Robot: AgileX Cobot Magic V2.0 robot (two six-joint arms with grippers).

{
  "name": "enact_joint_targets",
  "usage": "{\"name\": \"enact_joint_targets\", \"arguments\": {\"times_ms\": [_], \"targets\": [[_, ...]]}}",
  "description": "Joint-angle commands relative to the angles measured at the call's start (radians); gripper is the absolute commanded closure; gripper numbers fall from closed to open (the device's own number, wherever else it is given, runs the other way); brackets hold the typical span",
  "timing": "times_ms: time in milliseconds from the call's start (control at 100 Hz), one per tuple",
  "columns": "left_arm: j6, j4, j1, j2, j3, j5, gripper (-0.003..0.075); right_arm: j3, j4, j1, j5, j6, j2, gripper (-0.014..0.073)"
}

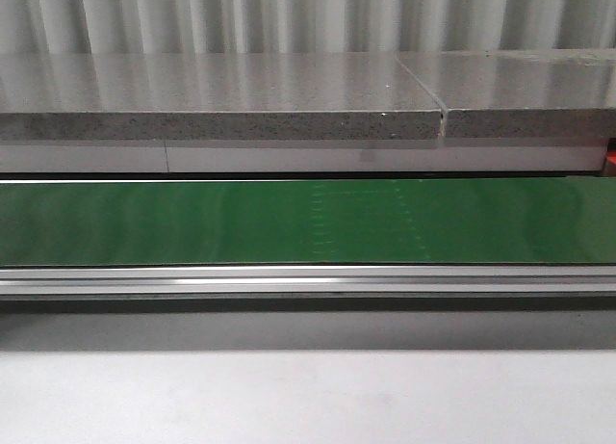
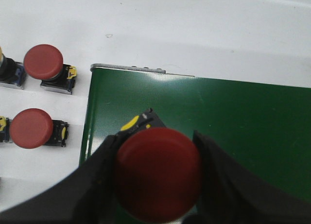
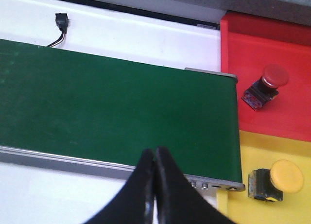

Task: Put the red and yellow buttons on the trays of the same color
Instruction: 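Carry the red button onto the green belt and open the left gripper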

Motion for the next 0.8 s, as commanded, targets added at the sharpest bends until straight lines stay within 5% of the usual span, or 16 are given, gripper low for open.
{"name": "enact_joint_targets", "arguments": {"times_ms": [0, 510, 600, 790], "targets": [[0.012, 0.0, -0.015, 0.014, -0.042, -0.025, 0.074, -0.026, -0.006, 0.003, -0.06, -0.008, -0.005, 0.0662], [0.067, 0.004, -0.014, 0.135, -0.042, 0.014, 0.0707, -0.026, -0.006, 0.003, -0.06, -0.008, -0.005, 0.0662], [0.071, 0.004, -0.014, 0.134, -0.042, 0.024, 0.0575, -0.026, -0.006, 0.003, -0.06, -0.008, -0.005, 0.0662], [0.071, 0.004, -0.037, 0.131, -0.042, 0.029, 0.0106, -0.026, -0.006, 0.003, -0.06, -0.008, -0.005, 0.0662]]}}
